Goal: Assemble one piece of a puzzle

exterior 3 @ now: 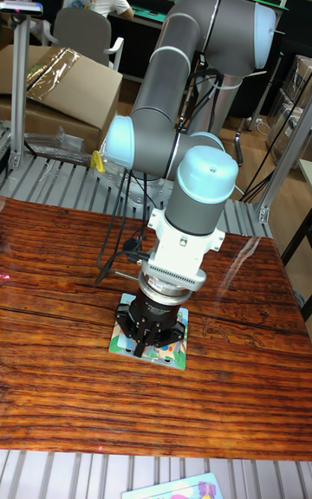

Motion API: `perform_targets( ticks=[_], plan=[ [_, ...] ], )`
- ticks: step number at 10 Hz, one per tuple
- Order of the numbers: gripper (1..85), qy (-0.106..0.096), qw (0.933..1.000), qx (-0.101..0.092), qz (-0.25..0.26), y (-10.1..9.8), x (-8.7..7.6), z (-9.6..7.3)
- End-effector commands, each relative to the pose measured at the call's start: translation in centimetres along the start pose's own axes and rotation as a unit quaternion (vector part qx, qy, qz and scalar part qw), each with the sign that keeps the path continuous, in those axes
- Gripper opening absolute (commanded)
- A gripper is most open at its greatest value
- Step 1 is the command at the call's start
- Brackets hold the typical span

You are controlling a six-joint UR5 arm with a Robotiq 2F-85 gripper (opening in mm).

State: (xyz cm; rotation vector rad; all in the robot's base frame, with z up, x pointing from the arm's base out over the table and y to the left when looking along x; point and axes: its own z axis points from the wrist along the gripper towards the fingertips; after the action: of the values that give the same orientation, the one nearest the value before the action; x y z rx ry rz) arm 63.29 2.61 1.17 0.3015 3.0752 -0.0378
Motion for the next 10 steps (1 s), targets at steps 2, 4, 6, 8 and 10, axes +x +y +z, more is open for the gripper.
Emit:
perform_targets(
  ticks=[2, 4, 6, 8, 10],
  plan=[
    [1.3, -0.005, 0.9999, -0.002, 0.009, 0.09, -0.17, 0.36],
    [1.3, -0.008, 0.9999, -0.001, 0.009, 0.11, -0.25, 0.53],
    [1.3, -0.007, 0.9999, 0.0, 0.011, 0.14, -0.07, 0.57],
    [1.3, -0.004, 0.9999, 0.002, 0.012, 0.08, 0.2, 0.41],
    [1.3, 0.0, 0.9999, 0.003, 0.012, -0.05, 0.37, 0.24]
  ],
)
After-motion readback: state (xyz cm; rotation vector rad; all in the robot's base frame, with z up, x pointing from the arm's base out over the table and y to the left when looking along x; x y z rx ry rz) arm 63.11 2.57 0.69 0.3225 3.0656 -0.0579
